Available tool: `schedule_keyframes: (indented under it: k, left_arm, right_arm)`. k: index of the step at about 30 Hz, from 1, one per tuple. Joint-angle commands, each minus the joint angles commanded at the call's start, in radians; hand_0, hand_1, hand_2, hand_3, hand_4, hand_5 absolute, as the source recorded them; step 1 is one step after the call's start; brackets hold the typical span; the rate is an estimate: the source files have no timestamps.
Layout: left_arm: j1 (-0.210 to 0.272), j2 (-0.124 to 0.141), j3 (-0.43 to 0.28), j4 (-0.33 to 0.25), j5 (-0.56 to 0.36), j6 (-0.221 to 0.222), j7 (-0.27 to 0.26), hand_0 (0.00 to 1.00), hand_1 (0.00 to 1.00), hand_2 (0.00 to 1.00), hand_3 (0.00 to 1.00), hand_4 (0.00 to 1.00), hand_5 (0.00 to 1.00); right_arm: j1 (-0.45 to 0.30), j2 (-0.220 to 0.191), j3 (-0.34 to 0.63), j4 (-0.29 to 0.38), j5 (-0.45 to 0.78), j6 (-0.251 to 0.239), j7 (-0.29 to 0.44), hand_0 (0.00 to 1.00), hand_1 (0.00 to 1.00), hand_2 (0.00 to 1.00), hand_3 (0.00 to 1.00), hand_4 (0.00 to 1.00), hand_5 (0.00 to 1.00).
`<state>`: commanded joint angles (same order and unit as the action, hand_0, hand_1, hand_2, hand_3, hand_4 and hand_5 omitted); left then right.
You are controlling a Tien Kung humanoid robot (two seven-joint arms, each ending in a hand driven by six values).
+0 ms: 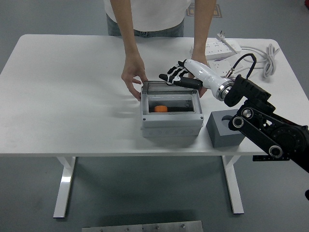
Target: Fetch the battery,place it into the box,close the lid of the box
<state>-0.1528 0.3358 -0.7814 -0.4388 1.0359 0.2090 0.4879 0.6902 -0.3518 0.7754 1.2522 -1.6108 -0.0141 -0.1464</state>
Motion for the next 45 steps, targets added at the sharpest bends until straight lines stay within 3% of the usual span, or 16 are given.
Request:
schedule_keyframes:
  k: [28, 33, 34, 45]
  left_arm:
    - [0.0, 0.001, 0.006, 0.002, -0.005, 0.001, -0.006, 0.632, 0.698, 0.573, 0.541, 0.5, 0.002]
    - [0.001, 0.001, 0.006, 0.002, -0.004, 0.0, -0.006, 0.632, 0.698, 0.573, 0.541, 0.5, 0.002]
    - [0.001, 0.001, 0.006, 0.002, -0.004, 0.0, -0.006, 0.632, 0.698, 0.573, 0.541, 0.5, 0.002]
    - [-0.001, 0.0, 0.008, 0.001, -0.004, -0.002, -0.005, 0.632, 0.698, 0.573, 0.541, 0.5, 0.002]
  right_arm:
    - [-0.074, -0.053, 0.03, 0.089, -0.019, 0.045, -0.047, 0.711, 0.624, 0.659, 0.677, 0.998, 0.998]
    - [-0.081, -0.057, 0.035, 0.105, -0.023, 0.073, -0.071, 0.711, 0.624, 0.659, 0.677, 0.998, 0.998]
    - [-0.082, -0.058, 0.037, 0.108, -0.025, 0.08, -0.076, 0.613, 0.591, 0.654, 0.676, 0.998, 0.998]
    - [-0.097, -0.062, 0.053, 0.127, -0.034, 0.101, -0.094, 0.601, 0.585, 0.648, 0.67, 0.998, 0.998]
